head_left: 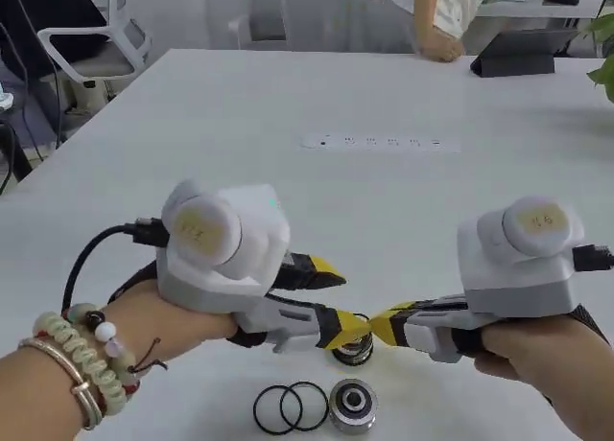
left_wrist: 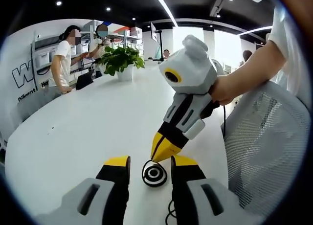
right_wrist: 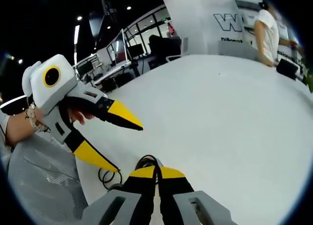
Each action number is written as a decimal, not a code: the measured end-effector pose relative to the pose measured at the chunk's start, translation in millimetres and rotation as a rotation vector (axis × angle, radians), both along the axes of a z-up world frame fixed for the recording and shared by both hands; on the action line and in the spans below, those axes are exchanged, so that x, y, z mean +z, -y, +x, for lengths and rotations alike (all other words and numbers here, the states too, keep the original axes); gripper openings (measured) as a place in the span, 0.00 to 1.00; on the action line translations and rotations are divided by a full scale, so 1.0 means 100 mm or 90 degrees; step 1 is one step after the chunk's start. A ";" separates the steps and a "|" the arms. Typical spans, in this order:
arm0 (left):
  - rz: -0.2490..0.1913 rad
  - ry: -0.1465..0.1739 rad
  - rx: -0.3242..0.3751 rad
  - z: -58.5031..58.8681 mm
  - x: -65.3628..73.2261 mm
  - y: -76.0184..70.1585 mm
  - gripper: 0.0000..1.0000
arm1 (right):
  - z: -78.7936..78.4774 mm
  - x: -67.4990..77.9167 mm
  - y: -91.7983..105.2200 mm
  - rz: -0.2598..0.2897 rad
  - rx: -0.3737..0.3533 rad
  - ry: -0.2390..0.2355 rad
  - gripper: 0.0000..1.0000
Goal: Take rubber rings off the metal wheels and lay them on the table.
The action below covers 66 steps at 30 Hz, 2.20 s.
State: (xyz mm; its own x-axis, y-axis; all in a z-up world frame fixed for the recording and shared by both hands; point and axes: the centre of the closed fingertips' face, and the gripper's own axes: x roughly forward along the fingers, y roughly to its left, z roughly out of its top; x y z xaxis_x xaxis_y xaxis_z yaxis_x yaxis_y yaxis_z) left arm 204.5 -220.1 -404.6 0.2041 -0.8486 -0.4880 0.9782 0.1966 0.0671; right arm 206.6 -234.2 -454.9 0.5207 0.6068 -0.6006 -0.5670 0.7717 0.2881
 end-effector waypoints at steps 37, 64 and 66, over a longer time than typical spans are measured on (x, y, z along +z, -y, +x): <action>-0.079 0.060 0.089 -0.37 1.04 -1.24 0.79 | 0.02 0.53 -0.21 0.088 0.010 0.057 0.00; -0.023 -0.037 0.128 -0.78 0.36 -1.56 0.99 | -0.25 0.72 -0.62 0.140 0.084 0.044 0.00; -0.025 -0.040 0.127 -0.79 0.34 -1.54 0.99 | -0.28 0.70 -0.65 0.138 0.090 0.040 0.00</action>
State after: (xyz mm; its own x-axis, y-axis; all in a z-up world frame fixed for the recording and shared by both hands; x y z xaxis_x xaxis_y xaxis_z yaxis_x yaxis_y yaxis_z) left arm 125.7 -66.4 -370.4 0.3393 -0.8137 -0.4720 0.9219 0.3874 -0.0052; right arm 178.3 -169.6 -385.2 0.4533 0.7872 -0.4181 -0.6868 0.6075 0.3990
